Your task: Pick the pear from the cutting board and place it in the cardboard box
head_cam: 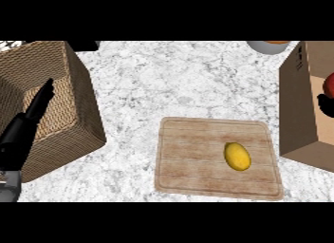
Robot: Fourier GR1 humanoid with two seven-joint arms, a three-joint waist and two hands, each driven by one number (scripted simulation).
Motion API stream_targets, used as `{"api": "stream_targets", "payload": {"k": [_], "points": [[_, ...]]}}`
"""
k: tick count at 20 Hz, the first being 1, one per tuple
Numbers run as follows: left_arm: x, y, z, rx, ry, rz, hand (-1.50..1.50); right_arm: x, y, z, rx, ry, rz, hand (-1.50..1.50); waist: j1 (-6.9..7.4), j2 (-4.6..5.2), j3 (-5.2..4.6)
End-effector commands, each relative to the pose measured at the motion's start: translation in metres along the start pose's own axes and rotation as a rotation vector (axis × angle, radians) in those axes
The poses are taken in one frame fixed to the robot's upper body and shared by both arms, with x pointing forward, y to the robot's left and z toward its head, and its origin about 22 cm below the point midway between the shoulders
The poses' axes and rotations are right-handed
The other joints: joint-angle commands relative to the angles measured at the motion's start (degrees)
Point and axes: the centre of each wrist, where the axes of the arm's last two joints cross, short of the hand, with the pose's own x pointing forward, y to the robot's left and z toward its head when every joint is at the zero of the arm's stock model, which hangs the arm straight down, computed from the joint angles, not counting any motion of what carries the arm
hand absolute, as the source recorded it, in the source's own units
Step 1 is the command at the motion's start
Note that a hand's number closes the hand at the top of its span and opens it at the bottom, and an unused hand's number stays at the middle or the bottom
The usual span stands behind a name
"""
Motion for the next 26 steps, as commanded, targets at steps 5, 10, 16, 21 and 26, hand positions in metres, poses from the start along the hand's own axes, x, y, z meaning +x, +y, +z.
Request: {"api": "stream_targets", "payload": {"k": [5,10,16,21,26], "points": [[-0.032,-0.031,0.012,-0.085,0.153,0.035,0.0,-0.068,0.024,-0.035,0.091,0.107,0.066,1.5,1.0,1.65,-1.6],[-0.031,-0.035,0.009,-0.081,0.138,0.033,0.0,-0.102,0.052,-0.054,0.383,0.199,-0.086,-1.5,0.9,1.94,-1.56],[-0.047,-0.031,0.016,-0.095,0.146,0.051,0.0,-0.12,0.07,-0.055,0.354,0.059,-0.244,-1.5,1.61,1.99,-1.55],[-0.038,-0.032,0.007,-0.091,0.137,0.038,0.0,-0.108,0.075,-0.057,0.172,0.008,-0.58,-1.5,1.3,1.86,-1.48],[-0.047,-0.039,0.011,-0.102,0.158,0.05,0.0,-0.128,0.08,-0.067,0.129,0.058,-0.789,-1.5,1.04,2.06,-1.57]]}}
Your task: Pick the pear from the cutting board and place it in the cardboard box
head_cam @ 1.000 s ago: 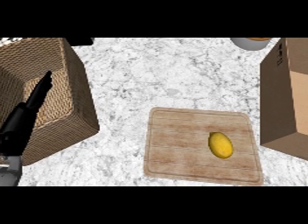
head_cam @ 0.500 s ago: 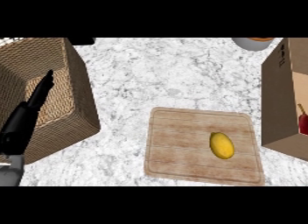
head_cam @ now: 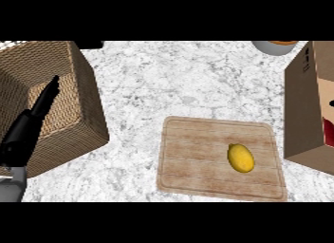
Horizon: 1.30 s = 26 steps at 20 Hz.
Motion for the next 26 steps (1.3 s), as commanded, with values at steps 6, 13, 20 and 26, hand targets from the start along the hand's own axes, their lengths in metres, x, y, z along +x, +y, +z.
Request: {"api": "stream_targets", "payload": {"k": [6,13,20,26], "points": [[-0.042,-0.027,0.02,-0.066,0.183,0.055,0.0,-0.055,-0.023,-0.009,-0.201,0.049,-0.375,-1.5,-0.22,1.53,-1.58],[-0.045,-0.028,0.02,-0.057,0.197,0.062,0.0,-0.105,-0.045,0.004,-0.336,0.004,-0.457,-1.5,-0.67,1.45,-1.6],[-0.04,-0.027,0.016,-0.06,0.199,0.051,0.0,-0.159,-0.09,0.022,-0.457,-0.011,-0.506,-1.5,-0.83,1.56,-1.5],[-0.033,-0.027,0.004,-0.067,0.175,0.05,0.0,-0.203,-0.089,0.047,-0.467,-0.006,-0.495,-1.5,-0.63,1.72,-1.46]]}}
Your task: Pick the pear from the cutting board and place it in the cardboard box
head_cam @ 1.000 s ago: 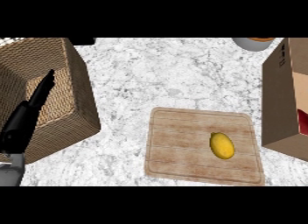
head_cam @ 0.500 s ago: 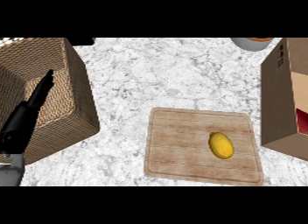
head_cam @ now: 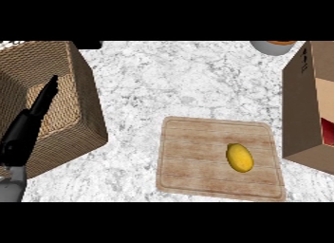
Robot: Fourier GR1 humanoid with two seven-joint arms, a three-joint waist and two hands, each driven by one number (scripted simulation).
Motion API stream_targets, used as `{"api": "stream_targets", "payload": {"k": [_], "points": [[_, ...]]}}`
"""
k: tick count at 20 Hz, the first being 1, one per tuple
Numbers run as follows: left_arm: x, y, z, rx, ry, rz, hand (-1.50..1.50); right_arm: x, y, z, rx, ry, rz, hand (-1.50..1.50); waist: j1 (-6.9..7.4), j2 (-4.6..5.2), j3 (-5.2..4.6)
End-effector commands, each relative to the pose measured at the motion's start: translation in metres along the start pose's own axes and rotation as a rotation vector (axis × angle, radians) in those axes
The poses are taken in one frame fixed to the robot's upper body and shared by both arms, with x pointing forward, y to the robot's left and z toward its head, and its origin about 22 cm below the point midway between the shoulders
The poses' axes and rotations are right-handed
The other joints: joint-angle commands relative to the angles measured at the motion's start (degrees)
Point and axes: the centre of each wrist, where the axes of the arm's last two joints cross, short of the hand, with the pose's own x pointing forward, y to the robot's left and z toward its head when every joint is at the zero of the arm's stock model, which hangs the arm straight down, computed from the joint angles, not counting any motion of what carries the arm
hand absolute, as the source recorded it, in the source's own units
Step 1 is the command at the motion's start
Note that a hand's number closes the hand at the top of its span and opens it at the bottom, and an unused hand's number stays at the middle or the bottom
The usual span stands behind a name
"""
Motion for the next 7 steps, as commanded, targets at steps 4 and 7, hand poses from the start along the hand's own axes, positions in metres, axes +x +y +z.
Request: {"api": "stream_targets", "payload": {"k": [4,7], "points": [[-0.041,-0.043,0.015,-0.065,0.188,0.059,0.0,-0.018,-0.044,0.006,0.014,-0.026,0.034,-1.5,-0.11,1.77,-1.25],[-0.041,-0.036,0.013,-0.065,0.17,0.06,0.0,-0.035,-0.045,0.017,0.016,-0.019,0.042,-1.5,0.5,1.82,-1.21]]}}
